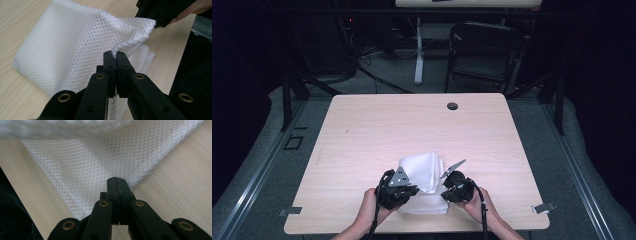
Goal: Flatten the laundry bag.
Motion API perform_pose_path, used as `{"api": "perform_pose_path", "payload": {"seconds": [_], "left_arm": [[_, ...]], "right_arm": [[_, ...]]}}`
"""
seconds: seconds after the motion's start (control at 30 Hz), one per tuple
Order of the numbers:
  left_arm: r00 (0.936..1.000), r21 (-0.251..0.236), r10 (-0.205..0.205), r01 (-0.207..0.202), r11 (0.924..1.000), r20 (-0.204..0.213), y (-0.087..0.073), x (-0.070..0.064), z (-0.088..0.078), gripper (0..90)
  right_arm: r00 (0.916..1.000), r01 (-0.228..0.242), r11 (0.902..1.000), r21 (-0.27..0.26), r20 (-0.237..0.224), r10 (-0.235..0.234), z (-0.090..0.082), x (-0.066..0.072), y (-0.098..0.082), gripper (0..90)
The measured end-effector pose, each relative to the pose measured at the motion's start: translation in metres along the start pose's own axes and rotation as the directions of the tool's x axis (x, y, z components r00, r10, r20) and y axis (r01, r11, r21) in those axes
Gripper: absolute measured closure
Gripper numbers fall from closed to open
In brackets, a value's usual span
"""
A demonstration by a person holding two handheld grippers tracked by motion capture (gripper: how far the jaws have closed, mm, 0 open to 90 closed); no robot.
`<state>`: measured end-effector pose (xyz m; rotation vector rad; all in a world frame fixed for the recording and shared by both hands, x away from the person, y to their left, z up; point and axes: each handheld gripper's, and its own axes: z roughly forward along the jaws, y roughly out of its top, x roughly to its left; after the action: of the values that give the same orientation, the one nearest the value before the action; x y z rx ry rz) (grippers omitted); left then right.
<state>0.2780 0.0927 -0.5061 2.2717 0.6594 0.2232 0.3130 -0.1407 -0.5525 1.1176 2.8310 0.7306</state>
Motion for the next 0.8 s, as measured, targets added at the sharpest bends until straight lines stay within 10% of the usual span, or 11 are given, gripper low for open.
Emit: {"api": "perform_pose_path", "payload": {"seconds": [0.8], "left_arm": [[0.9974, -0.053, -0.045, 0.042, 0.9977, -0.056, -0.009, 0.01, -0.026, 88.9]], "right_arm": [[0.9998, 0.01, 0.9997, 0.023, 0.016, -0.01, -0.002, 0.001, 0.0, 90.0]]}}
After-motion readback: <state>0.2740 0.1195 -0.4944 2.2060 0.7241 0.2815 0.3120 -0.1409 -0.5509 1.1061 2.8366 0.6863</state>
